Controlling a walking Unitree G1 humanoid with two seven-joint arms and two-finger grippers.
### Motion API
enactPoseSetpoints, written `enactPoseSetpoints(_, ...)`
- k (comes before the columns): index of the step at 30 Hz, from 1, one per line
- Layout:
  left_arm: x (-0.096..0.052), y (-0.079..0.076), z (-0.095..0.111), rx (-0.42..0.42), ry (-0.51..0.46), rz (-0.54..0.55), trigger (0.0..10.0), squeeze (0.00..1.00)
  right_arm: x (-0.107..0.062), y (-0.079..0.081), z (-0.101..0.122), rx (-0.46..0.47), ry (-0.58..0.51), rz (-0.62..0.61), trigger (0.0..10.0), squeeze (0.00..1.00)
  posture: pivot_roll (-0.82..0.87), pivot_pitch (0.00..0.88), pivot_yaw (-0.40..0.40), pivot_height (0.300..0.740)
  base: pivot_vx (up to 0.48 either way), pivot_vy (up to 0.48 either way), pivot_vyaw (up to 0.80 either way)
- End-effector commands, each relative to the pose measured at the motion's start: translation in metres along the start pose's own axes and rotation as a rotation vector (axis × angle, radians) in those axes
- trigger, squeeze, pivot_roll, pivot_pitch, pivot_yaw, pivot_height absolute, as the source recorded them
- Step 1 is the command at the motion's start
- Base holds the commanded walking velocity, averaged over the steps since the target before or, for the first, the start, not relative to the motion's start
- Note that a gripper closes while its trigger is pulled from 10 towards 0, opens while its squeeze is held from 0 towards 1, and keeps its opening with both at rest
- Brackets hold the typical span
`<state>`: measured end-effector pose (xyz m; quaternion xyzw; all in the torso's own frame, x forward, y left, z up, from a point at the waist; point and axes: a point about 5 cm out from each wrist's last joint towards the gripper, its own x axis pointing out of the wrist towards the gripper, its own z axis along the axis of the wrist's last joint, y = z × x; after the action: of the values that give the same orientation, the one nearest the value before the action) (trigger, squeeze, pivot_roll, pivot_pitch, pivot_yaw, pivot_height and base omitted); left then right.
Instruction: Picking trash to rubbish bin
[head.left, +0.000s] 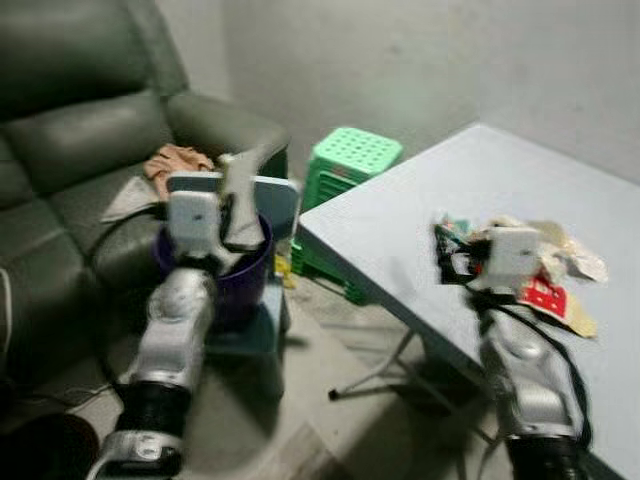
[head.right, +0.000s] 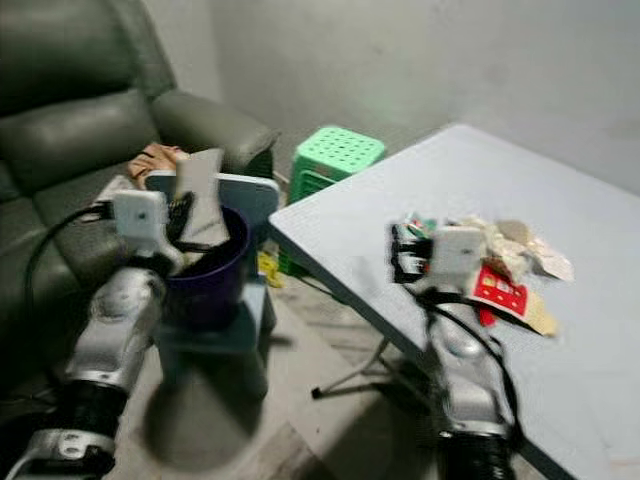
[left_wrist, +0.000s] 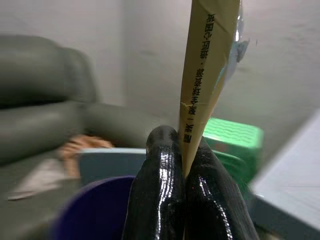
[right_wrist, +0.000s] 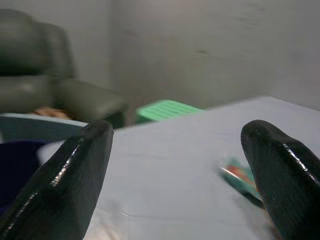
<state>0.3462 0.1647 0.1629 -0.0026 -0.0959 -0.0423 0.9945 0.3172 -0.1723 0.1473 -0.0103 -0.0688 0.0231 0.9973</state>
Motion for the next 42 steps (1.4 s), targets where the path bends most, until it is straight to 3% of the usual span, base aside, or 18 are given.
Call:
enactPoseSetpoints(1, 0.0019, -0.0116, 0.0006, -0.013, 0.005, -0.034, 10.0, 0.0, -0.0005, -0.0076, 0.0024, -0.008, -0.005, -0.015, 10.0, 0.0, -0.06, 0.0, -0.053, 0.74, 0.0, 0.0, 0.8)
enactPoseSetpoints(19, -0.0004, -0.0124, -0.0063, -0.054, 0.041, -0.022, 10.0, 0.0, -0.0028, -0.0054, 0.0038, 0.002, -0.015, 0.024, 10.0, 0.0, -0.06, 0.0, -0.067, 0.74, 0.0, 0.0, 0.12)
enactPoseSetpoints(30, 0.0003, -0.0112, -0.0069, -0.057, 0.048, -0.006, 10.0, 0.0, -0.0032, -0.0034, 0.0034, 0.008, -0.015, 0.037, 10.0, 0.0, -0.06, 0.0, -0.071, 0.74, 0.0, 0.385, 0.0)
enactPoseSetpoints(42, 0.001, -0.0075, -0.0079, -0.064, 0.065, 0.049, 10.0, 0.0, -0.004, -0.0014, 0.003, 0.011, -0.012, 0.054, 10.0, 0.0, -0.05, 0.0, -0.074, 0.74, 0.0, 0.0, 0.0)
